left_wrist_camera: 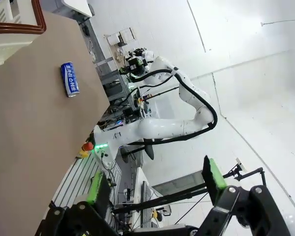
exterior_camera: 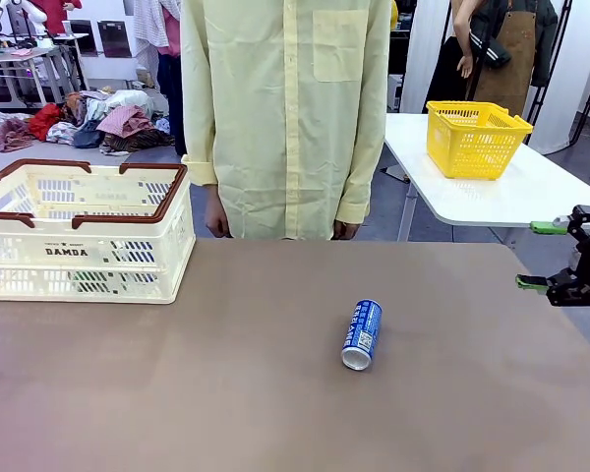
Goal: Place the drinks into the Shopping basket.
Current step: Pick up one drink and place it into the Shopping basket.
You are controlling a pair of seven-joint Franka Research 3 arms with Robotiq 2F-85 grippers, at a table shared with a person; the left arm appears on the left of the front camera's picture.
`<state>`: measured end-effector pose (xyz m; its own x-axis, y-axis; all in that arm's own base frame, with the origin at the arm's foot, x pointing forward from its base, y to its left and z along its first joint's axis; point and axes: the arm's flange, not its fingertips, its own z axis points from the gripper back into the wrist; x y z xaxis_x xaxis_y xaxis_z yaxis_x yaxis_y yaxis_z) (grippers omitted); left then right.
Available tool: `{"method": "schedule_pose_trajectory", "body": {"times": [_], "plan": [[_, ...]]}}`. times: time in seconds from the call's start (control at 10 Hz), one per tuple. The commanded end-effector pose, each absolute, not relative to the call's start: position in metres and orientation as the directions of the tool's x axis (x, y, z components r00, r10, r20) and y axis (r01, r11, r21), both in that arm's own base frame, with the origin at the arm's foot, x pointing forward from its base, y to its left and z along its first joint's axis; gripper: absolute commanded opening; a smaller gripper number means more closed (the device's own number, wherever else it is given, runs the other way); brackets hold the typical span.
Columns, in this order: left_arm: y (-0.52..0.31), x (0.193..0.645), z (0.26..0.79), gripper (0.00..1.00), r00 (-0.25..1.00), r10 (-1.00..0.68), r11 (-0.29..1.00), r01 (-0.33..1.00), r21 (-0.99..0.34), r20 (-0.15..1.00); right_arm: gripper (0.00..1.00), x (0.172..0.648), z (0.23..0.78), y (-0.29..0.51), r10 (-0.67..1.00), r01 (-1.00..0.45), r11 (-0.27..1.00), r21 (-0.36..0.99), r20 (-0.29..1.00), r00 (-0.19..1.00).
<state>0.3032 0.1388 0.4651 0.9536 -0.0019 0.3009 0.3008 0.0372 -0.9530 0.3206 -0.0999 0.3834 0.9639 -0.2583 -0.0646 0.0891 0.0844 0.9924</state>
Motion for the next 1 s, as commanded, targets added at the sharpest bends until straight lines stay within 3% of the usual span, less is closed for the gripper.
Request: {"method": "schedule_pose_trajectory", "body": {"times": [0.0, 0.9], "plan": [[0.1321, 0.3011, 0.4638, 1.00, 0.952, -0.010, 0.026, 0.305, -0.952, 0.305, 1.00, 0.3221, 0.3874, -0.0984, -0.270, 0.092, 0.073, 0.993, -0.069, 0.960], [0.1321, 0.3011, 0.4638, 1.00, 0.952, -0.010, 0.026, 0.305, -0.952, 0.305, 1.00, 0.3221, 0.3874, -0.0984, -0.270, 0.092, 0.073, 0.993, -0.069, 0.960]]}}
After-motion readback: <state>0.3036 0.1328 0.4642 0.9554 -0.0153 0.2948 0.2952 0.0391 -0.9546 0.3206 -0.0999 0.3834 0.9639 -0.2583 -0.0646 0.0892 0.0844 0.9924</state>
